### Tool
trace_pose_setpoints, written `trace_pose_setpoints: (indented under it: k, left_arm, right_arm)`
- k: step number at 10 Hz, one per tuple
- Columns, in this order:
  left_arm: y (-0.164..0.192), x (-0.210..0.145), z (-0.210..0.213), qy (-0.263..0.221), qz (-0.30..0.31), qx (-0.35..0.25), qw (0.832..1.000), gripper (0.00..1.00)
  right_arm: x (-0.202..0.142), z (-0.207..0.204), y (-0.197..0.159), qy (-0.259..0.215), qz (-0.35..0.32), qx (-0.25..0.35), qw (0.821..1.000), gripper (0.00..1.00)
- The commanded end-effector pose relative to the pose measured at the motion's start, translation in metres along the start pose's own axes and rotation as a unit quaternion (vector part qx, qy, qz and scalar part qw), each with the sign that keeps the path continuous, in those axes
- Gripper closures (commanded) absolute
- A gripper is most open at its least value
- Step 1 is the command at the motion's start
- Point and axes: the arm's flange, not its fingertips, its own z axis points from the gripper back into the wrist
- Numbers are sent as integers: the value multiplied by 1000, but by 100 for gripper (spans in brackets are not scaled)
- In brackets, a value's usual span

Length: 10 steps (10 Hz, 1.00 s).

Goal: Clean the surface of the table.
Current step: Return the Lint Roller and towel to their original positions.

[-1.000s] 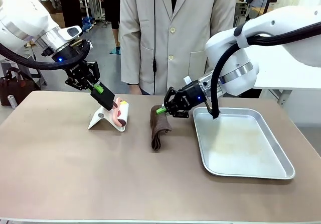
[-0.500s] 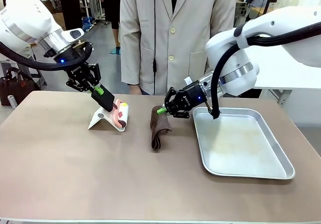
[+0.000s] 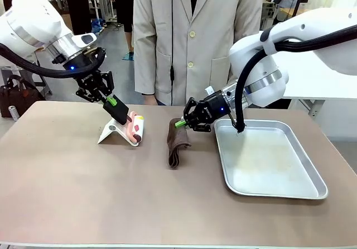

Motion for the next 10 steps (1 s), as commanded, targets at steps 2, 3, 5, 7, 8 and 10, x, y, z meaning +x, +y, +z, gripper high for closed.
trace_pose_setpoints:
  k: [2, 3, 5, 7, 8, 10]
  left_arm:
    - [6, 13, -2, 15, 21, 25, 999, 78]
    - [6, 14, -2, 15, 24, 24, 999, 78]
    - [8, 16, -4, 16, 30, 19, 999, 78]
    - [12, 15, -7, 20, 29, 20, 999, 78]
    - [16, 15, -9, 22, 32, 20, 999, 78]
    - [27, 12, -7, 19, 39, 12, 999, 78]
  right_arm:
    - [6, 1, 5, 8, -12, -6, 1000, 91]
    - [7, 1, 5, 7, -13, -5, 1000, 91]
    - [9, 2, 3, 5, -15, -7, 1000, 91]
    - [8, 5, 2, 2, -15, -11, 1000, 91]
    - [8, 5, 1, 2, -16, -12, 1000, 91]
    - [8, 4, 0, 5, -18, -16, 1000, 91]
